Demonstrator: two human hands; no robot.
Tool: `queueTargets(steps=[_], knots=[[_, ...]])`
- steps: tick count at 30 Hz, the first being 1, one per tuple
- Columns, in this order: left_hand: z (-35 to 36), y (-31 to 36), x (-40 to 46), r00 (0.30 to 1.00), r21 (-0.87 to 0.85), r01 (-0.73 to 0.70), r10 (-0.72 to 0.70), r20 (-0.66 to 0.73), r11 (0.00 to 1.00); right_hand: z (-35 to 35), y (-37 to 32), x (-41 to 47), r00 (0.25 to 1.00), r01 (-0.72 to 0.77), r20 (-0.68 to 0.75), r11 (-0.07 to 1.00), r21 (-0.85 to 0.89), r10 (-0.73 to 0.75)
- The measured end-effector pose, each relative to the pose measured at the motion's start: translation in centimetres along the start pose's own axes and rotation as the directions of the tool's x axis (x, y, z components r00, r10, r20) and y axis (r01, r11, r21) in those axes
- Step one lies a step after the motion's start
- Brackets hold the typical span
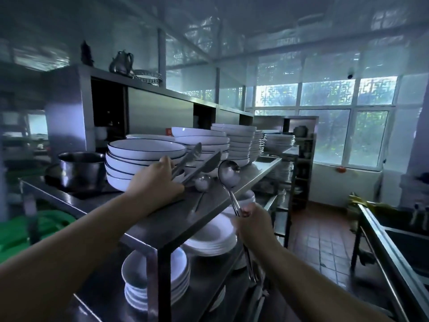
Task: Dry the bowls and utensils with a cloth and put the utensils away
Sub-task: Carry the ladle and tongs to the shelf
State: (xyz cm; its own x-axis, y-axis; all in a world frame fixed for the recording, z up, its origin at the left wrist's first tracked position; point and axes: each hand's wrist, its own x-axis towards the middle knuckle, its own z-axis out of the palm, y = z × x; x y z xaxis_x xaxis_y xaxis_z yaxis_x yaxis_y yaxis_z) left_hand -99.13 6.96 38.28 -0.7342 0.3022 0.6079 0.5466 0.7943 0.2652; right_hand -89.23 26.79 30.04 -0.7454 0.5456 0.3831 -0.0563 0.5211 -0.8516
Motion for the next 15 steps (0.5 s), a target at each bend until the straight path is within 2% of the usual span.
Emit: queueTargets(steps=[4,7,10,15], knots=[[1.8,-0.7,1.5,0.995,0.119,0.027,-0.038,0.087,0.992,0.2,1.1,4.3,0.998,-0.044,0.039,0.997,0.056,0.041],[2.5,-1.0,2.2,0.987,0.278,-0.053,0.008,0.16,0.959,0.2,1.1,7.1,0.998,-0.038,0.061,0.988,0.147,0.03],[3.0,-1.1,2.6,0.977,0.428,-0.142,0.057,0.206,0.892,0.7,0.9,9.3,0.997,-0.038,0.077,0.985,0.166,0.025],[3.9,-1.9,2.6,0.963,0.525,-0.186,0.05,0.263,0.83,1.9,0.8,11.3,0.994,-0.012,0.113,0.984,0.175,-0.008]])
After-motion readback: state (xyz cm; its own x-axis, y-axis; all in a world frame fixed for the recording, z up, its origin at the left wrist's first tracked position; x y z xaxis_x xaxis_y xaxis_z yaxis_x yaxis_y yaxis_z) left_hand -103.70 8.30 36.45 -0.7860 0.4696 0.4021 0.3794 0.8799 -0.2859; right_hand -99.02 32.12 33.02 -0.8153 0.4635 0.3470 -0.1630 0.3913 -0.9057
